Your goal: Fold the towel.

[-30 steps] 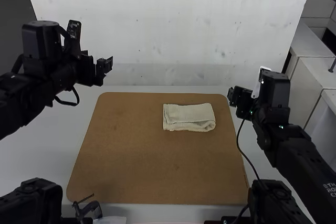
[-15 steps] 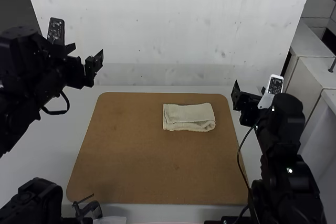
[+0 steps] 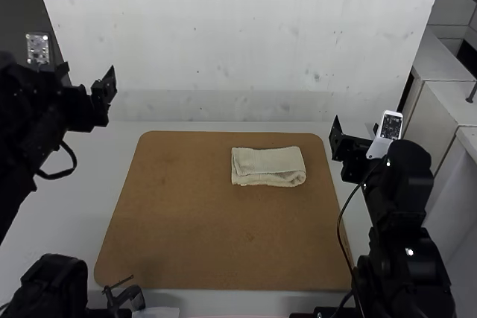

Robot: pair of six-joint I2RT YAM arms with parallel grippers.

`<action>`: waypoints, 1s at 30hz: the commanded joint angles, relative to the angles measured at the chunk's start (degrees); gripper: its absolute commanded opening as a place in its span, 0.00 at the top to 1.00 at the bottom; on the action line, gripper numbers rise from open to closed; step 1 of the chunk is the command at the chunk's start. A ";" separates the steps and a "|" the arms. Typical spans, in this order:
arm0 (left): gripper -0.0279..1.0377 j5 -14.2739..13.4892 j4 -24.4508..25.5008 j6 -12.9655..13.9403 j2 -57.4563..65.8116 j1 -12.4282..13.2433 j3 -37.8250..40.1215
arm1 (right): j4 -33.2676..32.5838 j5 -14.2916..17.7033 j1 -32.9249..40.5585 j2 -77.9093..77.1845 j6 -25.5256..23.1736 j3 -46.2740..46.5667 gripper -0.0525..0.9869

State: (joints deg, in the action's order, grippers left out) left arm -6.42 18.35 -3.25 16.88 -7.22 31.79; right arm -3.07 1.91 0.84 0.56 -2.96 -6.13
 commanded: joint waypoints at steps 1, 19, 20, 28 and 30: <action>0.06 0.35 1.43 -0.71 -6.43 5.20 -0.24 | 1.58 -0.24 -0.58 -0.73 0.76 1.03 0.02; 0.06 12.66 -5.69 8.26 -15.57 7.14 -21.68 | 0.96 -0.95 -1.02 0.06 0.94 1.82 0.02; 0.06 13.09 -5.69 8.26 -15.65 7.14 -22.56 | 0.79 -0.95 -1.02 0.15 0.94 1.82 0.02; 0.06 13.80 -7.98 6.85 -15.65 7.31 -28.01 | 0.08 -1.21 -0.31 0.50 -0.03 2.79 0.02; 0.06 13.89 -7.98 6.67 -15.65 7.31 -28.01 | 0.08 -1.21 -0.40 0.50 -0.20 2.79 0.02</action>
State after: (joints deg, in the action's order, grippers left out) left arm 6.11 11.05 3.86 1.78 -0.36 3.40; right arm -3.57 1.28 0.51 0.69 -2.55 -3.16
